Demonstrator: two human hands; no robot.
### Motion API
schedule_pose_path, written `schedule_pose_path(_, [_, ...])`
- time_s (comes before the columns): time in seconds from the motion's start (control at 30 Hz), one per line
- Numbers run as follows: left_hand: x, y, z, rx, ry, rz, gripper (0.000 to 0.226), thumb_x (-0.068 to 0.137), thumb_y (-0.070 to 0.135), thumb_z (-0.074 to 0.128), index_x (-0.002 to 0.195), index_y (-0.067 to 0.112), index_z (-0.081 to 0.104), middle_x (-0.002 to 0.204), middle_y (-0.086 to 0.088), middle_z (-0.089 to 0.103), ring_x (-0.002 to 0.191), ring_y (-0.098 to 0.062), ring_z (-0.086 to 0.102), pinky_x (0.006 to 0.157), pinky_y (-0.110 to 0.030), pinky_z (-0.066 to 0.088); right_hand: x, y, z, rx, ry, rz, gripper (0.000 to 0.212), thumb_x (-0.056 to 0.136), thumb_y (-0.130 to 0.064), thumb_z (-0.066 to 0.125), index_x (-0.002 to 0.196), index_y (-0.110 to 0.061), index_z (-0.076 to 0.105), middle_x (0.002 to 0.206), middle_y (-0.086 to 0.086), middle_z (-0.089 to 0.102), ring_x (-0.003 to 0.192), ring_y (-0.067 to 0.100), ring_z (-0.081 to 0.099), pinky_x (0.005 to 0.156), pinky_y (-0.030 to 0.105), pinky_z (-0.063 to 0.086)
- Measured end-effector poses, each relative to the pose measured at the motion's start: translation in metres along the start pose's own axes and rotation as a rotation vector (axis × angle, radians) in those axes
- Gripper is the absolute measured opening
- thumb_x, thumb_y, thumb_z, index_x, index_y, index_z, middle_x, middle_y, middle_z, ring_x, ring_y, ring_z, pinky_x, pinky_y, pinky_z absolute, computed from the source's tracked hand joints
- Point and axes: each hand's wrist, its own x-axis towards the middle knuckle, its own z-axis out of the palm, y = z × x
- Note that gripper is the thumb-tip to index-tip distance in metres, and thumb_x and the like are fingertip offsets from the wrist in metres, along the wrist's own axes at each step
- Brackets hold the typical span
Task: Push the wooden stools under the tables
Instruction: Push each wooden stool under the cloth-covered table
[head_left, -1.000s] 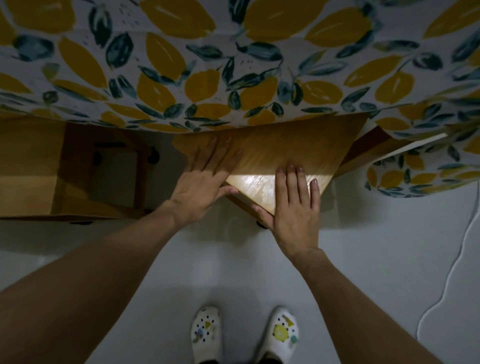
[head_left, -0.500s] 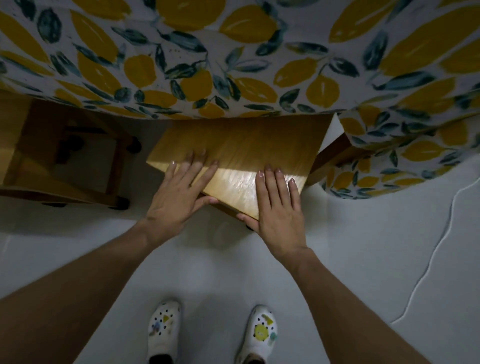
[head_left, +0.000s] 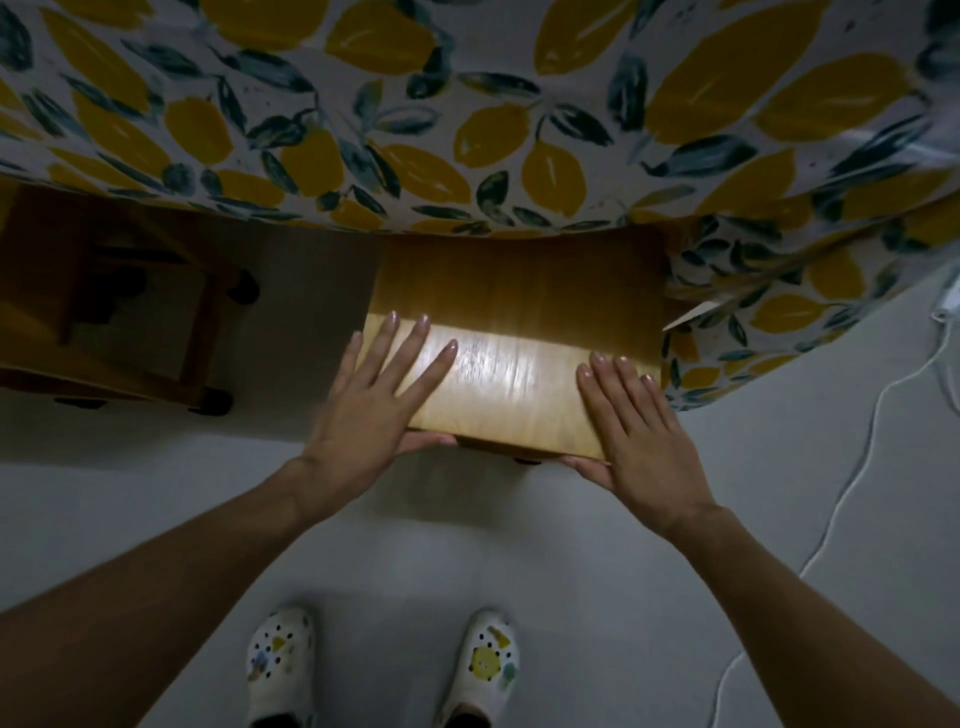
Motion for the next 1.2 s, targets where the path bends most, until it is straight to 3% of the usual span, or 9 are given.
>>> schedule_pose_path(0.17, [0.009,0.016,0.007,-0.022,-0.015,-0.063,0.087,0.079,0.072,0.022,0.149,0.020,0.021,0.156,-0.017,0.020,0.143,-0.040,0.014,0.111,-0.057,0.015,-0.015,0.031,-0.002,0.015,-0.012,0.067,0.076,0.094,-0.058,0.029,0.152,-0.010,0.020,0.160,0.008,0.021,0.148,0.027,0.016,0.113,0.046,0.034])
schedule_pose_path(0.33, [0.017,0.009,0.014,-0.047,-0.005,-0.077,0.086,0.080,0.073,0.018,0.149,0.022,0.013,0.158,-0.015,0.010,0.144,-0.039,0.005,0.111,-0.056,0.006,0.001,0.029,-0.003,0.011,-0.008,0.052,0.076,0.096,-0.058,0.025,0.150,-0.004,0.023,0.157,0.017,0.025,0.147,0.032,0.017,0.118,0.049,0.018])
schedule_pose_path(0.47, [0.021,0.009,0.014,-0.047,-0.016,-0.085,0.085,0.081,0.073,0.016,0.150,0.023,0.010,0.158,-0.014,0.008,0.144,-0.038,0.002,0.112,-0.056,0.005,0.018,0.007,-0.005,0.015,-0.014,0.152,0.092,0.092,-0.068,0.021,0.145,0.007,0.026,0.155,0.026,0.022,0.147,0.035,0.015,0.119,0.048,0.012])
schedule_pose_path(0.7, [0.026,0.005,0.011,-0.056,-0.039,-0.081,0.086,0.082,0.075,0.009,0.149,0.021,0.018,0.157,-0.017,0.014,0.143,-0.041,0.009,0.110,-0.059,0.013,0.026,0.005,-0.004,-0.005,-0.050,0.154,0.096,0.090,-0.074,0.013,0.149,0.001,0.021,0.156,0.027,0.019,0.146,0.038,0.017,0.119,0.050,0.013])
schedule_pose_path(1.0, [0.028,-0.001,0.011,-0.071,-0.041,-0.061,0.084,0.082,0.071,0.022,0.150,0.022,0.017,0.158,-0.018,0.010,0.143,-0.041,0.006,0.111,-0.057,0.010,0.030,0.002,-0.007,-0.016,-0.065,0.174,0.093,0.091,-0.073,0.016,0.148,0.000,0.022,0.155,0.027,0.021,0.144,0.039,0.020,0.118,0.051,0.016])
schedule_pose_path(1.2, [0.024,-0.001,0.001,-0.073,-0.142,-0.081,0.085,0.082,0.074,0.015,0.150,0.027,-0.003,0.159,-0.013,-0.011,0.144,-0.035,-0.014,0.112,-0.053,-0.002,0.028,-0.005,-0.021,0.043,-0.164,0.198,0.093,0.090,-0.072,0.015,0.150,-0.001,0.015,0.158,0.026,0.014,0.146,0.039,0.013,0.119,0.052,0.014])
